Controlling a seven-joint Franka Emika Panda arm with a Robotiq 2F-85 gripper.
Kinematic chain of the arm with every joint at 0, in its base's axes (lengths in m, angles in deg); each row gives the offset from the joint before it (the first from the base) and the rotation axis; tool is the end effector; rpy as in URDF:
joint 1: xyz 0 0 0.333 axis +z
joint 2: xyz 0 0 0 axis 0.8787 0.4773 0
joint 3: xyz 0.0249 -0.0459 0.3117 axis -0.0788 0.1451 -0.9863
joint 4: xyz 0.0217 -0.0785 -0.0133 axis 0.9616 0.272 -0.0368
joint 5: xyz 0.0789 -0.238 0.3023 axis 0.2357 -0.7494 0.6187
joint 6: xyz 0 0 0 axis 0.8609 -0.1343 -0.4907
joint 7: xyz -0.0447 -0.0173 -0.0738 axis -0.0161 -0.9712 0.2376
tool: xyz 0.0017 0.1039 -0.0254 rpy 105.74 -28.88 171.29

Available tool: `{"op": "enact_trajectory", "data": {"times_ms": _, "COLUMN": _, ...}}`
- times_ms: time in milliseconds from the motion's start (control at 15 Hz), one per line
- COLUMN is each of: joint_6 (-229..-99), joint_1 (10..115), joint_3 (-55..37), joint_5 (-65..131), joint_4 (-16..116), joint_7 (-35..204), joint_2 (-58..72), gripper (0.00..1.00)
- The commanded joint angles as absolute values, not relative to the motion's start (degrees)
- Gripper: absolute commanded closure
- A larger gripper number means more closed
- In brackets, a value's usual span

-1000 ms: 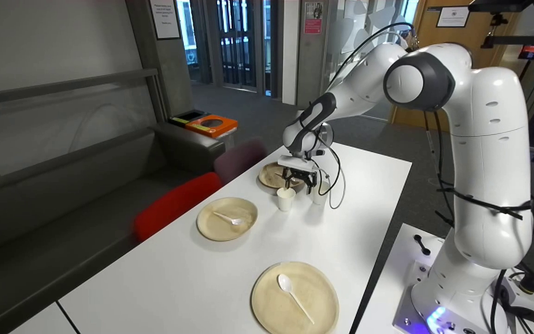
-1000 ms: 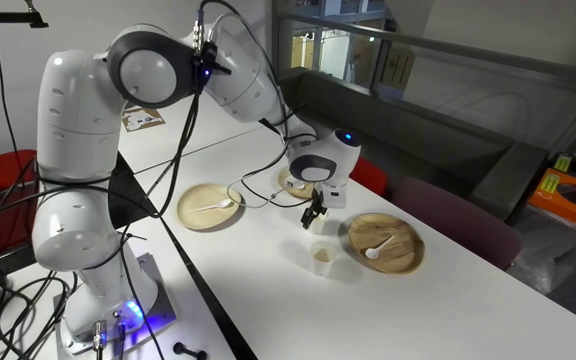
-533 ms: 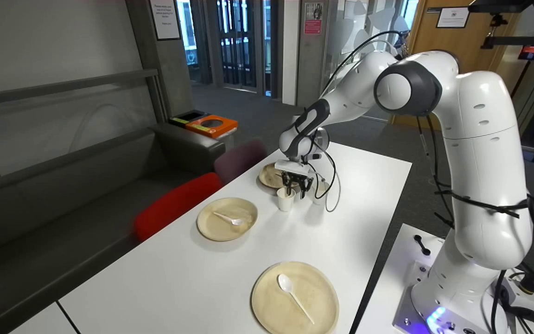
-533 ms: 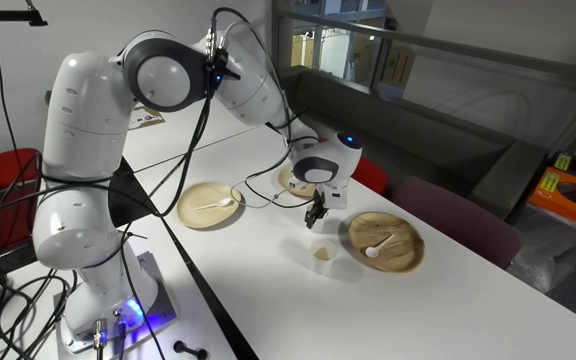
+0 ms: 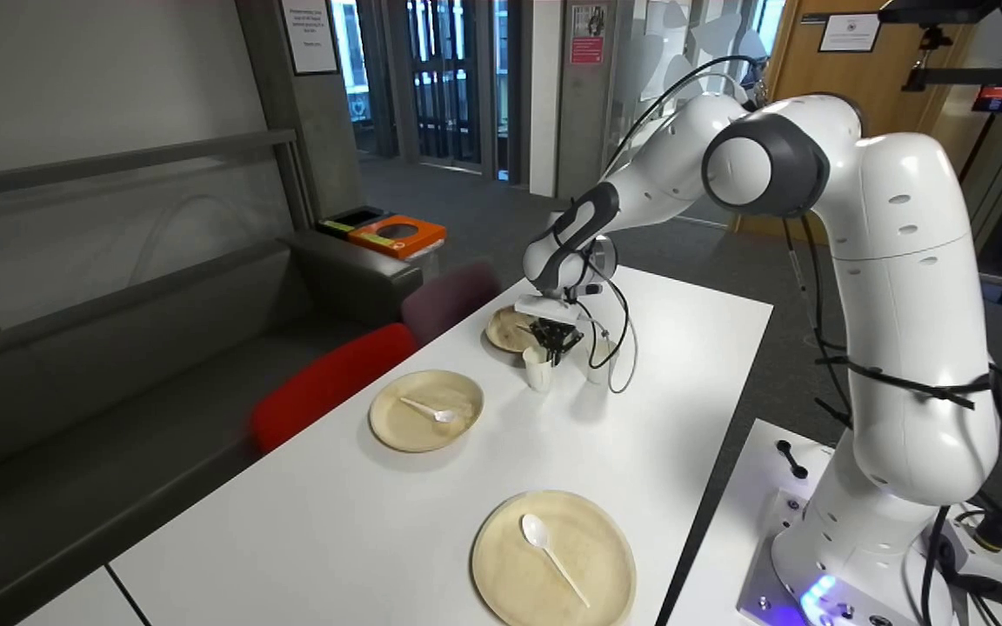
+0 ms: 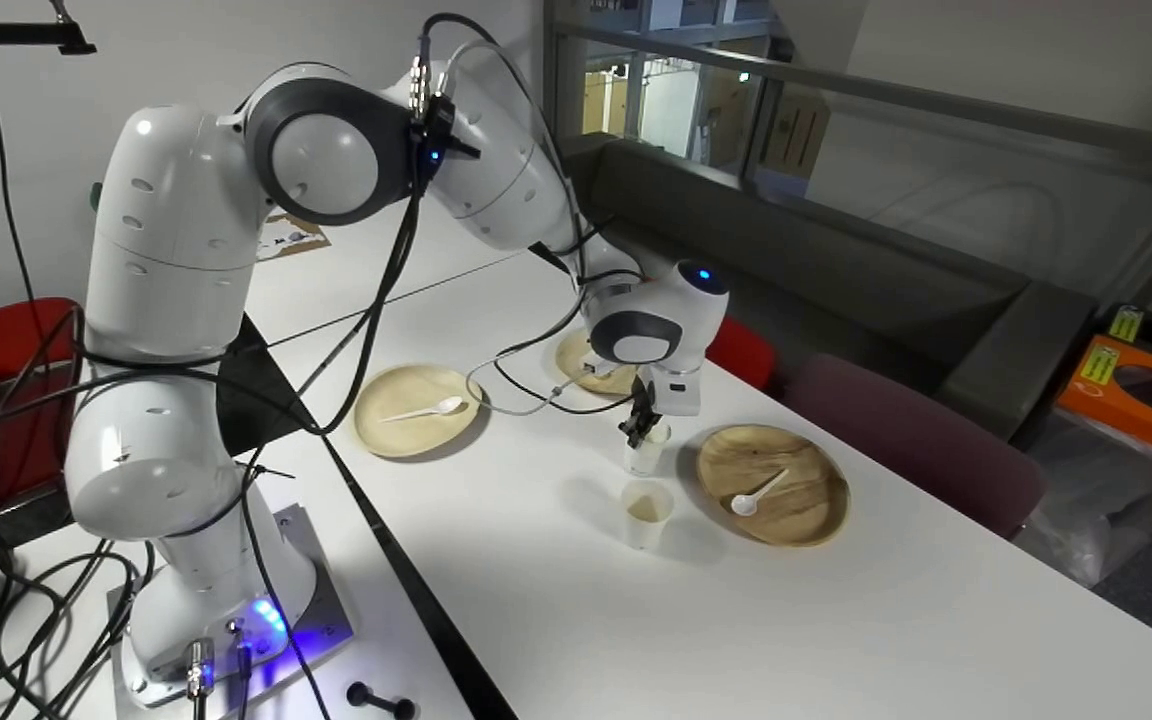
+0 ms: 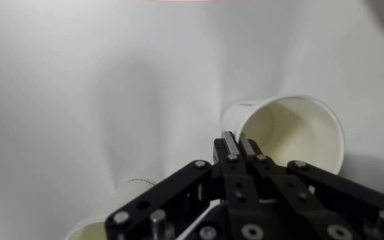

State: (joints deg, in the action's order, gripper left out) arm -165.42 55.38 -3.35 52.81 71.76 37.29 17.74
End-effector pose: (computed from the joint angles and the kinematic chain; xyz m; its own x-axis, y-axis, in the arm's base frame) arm 0.5794 -0.1568 0.2160 0.1779 -0.9736 -0.1431 -0.9835 -0.1807 0.0070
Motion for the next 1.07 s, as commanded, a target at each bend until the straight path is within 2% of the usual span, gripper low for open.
{"op": "enact_trajectory", "data": {"times_ms": 0, "joint_6": -162.78, "joint_1": 53.86, "joint_3": -3.46, "joint_5": 53.86, "joint_4": 74.54, "joint_7": 40.89, "joint_2": 11.70, "gripper": 0.99}}
{"op": "enact_trajectory", "data": {"times_ms": 400, "joint_6": -159.18, "joint_1": 50.57, "joint_3": -2.00, "joint_5": 55.06, "joint_4": 78.30, "joint_7": 47.41, "joint_2": 3.97, "gripper": 0.99}}
{"op": "enact_trajectory", "data": {"times_ms": 1000, "joint_6": -154.92, "joint_1": 47.15, "joint_3": 1.91, "joint_5": 55.90, "joint_4": 80.36, "joint_7": 51.06, "joint_2": -0.88, "gripper": 0.99}}
